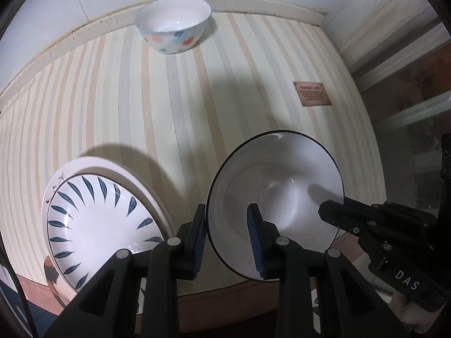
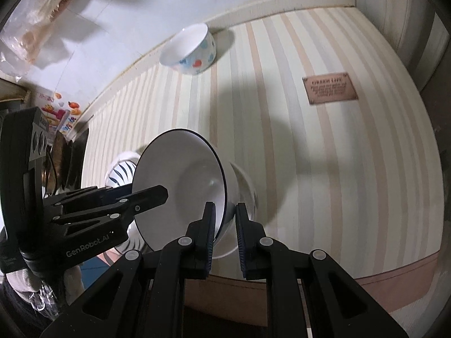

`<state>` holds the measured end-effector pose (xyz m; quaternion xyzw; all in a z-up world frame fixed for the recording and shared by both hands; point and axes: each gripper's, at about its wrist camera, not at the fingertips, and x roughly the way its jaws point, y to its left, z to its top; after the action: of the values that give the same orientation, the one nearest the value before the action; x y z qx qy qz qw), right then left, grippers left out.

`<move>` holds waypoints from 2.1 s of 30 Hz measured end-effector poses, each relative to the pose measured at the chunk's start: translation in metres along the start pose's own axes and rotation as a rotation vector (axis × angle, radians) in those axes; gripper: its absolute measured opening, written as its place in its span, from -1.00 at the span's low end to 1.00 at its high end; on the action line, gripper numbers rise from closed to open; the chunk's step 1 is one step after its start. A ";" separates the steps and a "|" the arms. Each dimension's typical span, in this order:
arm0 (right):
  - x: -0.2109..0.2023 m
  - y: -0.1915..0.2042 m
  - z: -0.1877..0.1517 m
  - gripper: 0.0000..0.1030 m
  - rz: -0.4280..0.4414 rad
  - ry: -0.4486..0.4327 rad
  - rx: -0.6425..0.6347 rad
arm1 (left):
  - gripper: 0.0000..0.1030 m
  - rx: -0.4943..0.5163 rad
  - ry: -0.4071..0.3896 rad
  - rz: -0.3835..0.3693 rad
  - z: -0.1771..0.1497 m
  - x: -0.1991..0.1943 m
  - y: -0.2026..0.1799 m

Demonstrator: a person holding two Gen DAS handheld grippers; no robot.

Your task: Organize plates and bowls

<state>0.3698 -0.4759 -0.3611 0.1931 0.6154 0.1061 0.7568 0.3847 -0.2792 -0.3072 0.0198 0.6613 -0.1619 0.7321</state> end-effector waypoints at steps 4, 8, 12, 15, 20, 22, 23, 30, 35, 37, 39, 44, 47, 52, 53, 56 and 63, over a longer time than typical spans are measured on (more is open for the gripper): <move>0.008 -0.003 -0.003 -0.69 0.000 0.017 -0.005 | -0.50 0.004 0.005 0.020 -0.003 0.005 -0.001; 0.013 -0.006 -0.005 -0.69 -0.012 0.031 -0.014 | -0.50 0.007 0.018 0.033 -0.004 0.010 -0.003; 0.017 -0.006 -0.005 -0.68 -0.034 0.041 -0.026 | -0.50 0.017 0.029 0.051 -0.005 0.016 -0.006; 0.016 -0.008 -0.004 -0.69 -0.031 0.042 -0.026 | -0.50 0.032 0.020 0.073 -0.007 0.017 -0.009; 0.017 -0.006 -0.002 -0.68 -0.042 0.048 -0.038 | -0.50 0.030 0.015 0.080 -0.006 0.018 -0.010; 0.017 -0.006 -0.002 -0.68 -0.040 0.050 -0.034 | -0.50 0.030 0.015 0.077 -0.007 0.017 -0.009; 0.017 -0.006 -0.002 -0.68 -0.037 0.051 -0.030 | -0.50 0.028 0.015 0.076 -0.007 0.017 -0.008; 0.014 -0.010 0.002 -0.68 -0.009 0.078 0.001 | -0.50 0.006 0.012 0.042 -0.010 0.004 -0.002; -0.013 -0.011 0.024 -0.68 0.008 0.049 0.020 | -0.49 -0.046 -0.063 -0.007 0.008 -0.035 0.014; -0.023 -0.010 0.041 -0.52 0.020 0.030 0.031 | -0.48 -0.083 -0.093 -0.017 0.025 -0.046 0.027; -0.030 -0.008 0.063 -0.26 0.043 -0.003 0.041 | -0.48 -0.128 -0.115 -0.016 0.048 -0.050 0.042; -0.016 0.007 0.138 -0.13 0.076 -0.055 0.043 | -0.48 -0.280 -0.129 -0.023 0.118 -0.033 0.092; 0.009 0.017 0.187 -0.13 0.088 -0.072 0.042 | -0.48 -0.341 -0.114 -0.019 0.156 -0.013 0.117; 0.060 0.024 0.249 -0.13 0.097 -0.046 0.062 | -0.49 -0.383 -0.068 -0.017 0.196 0.019 0.140; 0.071 0.025 0.259 -0.13 0.086 -0.037 0.067 | -0.49 -0.387 -0.059 -0.030 0.200 0.024 0.141; 0.097 0.024 0.277 -0.13 0.061 -0.007 0.071 | -0.49 -0.377 -0.029 -0.038 0.212 0.039 0.142; 0.121 0.025 0.292 -0.39 0.021 0.023 0.051 | -0.50 -0.330 -0.012 -0.033 0.228 0.061 0.134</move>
<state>0.6821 -0.4525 -0.4098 0.2174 0.6245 0.1005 0.7434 0.6433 -0.2209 -0.3634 -0.1128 0.6748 -0.0633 0.7266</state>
